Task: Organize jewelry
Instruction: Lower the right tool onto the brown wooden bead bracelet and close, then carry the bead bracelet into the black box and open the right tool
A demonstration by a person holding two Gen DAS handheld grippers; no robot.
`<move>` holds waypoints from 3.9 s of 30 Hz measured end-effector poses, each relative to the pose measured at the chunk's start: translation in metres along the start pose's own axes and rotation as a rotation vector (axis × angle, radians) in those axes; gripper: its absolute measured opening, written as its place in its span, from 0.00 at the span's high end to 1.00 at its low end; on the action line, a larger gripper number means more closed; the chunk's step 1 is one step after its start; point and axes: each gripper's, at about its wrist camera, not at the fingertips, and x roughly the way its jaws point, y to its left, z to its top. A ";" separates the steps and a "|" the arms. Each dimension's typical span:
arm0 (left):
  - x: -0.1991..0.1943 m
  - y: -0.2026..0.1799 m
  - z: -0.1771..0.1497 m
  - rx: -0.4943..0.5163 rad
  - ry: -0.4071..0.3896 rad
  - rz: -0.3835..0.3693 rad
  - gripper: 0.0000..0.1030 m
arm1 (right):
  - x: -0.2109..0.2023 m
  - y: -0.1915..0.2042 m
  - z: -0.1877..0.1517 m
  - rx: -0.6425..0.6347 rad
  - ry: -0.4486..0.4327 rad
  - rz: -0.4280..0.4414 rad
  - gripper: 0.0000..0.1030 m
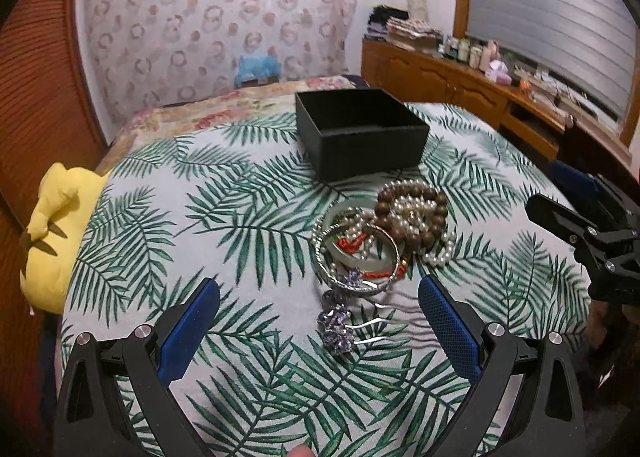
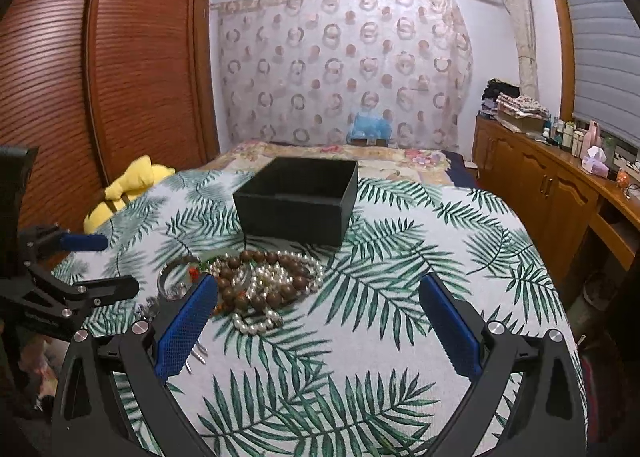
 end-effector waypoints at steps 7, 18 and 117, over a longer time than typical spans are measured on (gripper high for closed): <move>0.018 -0.007 0.002 0.027 0.030 -0.048 0.07 | 0.011 -0.012 -0.005 0.005 0.078 0.044 0.02; 0.050 -0.009 0.015 0.025 0.085 -0.142 0.24 | 0.024 -0.014 -0.006 -0.025 0.143 0.128 0.07; 0.119 -0.032 0.147 0.116 0.015 -0.036 0.33 | 0.100 -0.071 0.094 -0.109 0.125 0.173 0.65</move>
